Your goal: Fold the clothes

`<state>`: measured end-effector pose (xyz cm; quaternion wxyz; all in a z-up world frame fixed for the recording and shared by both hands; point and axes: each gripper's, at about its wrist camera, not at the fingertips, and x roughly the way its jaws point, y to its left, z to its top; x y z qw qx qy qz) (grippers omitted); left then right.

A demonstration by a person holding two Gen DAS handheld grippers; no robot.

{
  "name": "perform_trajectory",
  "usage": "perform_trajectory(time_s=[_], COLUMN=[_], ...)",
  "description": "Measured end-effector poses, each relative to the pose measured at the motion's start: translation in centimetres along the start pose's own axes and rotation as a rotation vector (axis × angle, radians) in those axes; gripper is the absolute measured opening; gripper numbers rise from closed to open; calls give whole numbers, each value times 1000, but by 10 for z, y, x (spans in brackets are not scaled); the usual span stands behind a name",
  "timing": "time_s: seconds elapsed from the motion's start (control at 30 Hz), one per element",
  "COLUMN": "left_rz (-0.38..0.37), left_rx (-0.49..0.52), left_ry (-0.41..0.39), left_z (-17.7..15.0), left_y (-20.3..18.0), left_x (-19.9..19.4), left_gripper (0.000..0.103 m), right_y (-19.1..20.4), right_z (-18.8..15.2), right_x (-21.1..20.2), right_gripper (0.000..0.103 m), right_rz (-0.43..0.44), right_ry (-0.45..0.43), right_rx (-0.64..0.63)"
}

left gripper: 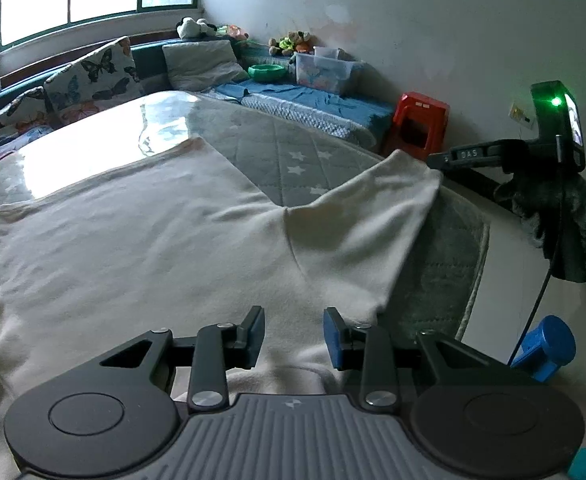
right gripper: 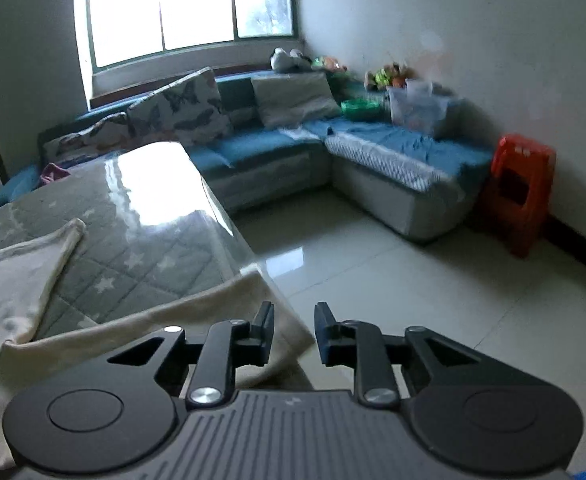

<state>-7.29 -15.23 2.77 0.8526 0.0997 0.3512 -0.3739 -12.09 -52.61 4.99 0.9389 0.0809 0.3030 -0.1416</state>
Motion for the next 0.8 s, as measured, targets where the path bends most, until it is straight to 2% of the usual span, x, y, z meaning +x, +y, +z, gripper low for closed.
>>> perform_trajectory(time_s=[0.1,0.33,0.6,0.8], left_rz=[30,135,121,115], left_rx=[-27,-116,-140,-121], left_ry=[-8,-10,14,27], left_z=[-6,-25,-48,-56], left_y=[11,43,49,48], left_x=[-11,-40,-54,-60], left_gripper=[36,36,34,31], right_y=[15,88,175,205], right_z=[6,4,-17,-50], right_x=[-11,-16,-26,-44], right_gripper=[30,30,29,27], right_rz=[77,399,704,763], right_ry=[-13,36,121,154], right_rx=[-53,-233,-464,-655])
